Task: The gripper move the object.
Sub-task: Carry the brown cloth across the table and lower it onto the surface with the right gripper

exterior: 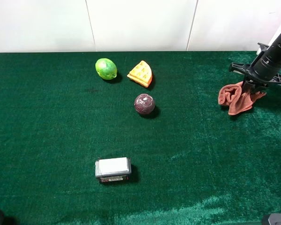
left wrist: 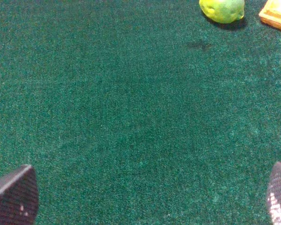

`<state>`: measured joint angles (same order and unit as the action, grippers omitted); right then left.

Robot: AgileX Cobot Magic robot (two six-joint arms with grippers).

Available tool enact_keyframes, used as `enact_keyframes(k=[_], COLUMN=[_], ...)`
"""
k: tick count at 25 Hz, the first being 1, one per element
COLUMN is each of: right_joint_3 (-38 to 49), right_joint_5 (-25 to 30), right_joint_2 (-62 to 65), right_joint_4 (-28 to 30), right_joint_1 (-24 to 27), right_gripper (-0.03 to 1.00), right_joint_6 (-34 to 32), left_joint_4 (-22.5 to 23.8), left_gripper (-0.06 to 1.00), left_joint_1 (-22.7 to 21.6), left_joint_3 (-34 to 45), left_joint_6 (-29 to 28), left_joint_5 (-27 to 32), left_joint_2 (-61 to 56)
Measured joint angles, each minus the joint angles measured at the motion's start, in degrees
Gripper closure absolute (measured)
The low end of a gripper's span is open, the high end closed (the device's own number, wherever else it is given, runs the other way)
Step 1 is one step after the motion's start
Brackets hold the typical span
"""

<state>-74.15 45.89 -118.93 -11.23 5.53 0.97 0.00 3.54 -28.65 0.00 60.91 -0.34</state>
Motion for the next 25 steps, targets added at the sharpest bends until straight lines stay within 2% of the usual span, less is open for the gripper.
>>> enact_keyframes(k=[7, 25], right_joint_3=[0.05, 0.05], right_joint_5=[1.57, 12.71], right_joint_2=[3.80, 16.55], right_joint_4=[0.05, -0.55], right_joint_1=[0.00, 0.00], right_gripper=[0.89, 0.89], right_joint_6=[0.00, -0.06], left_joint_4=[0.00, 0.00], left_gripper=[-0.05, -0.05], left_joint_1=[0.00, 0.00], left_joint_3=[0.00, 0.00], left_joint_6=[0.00, 0.00], left_joint_5=[0.00, 0.00], left_joint_2=[0.00, 0.00])
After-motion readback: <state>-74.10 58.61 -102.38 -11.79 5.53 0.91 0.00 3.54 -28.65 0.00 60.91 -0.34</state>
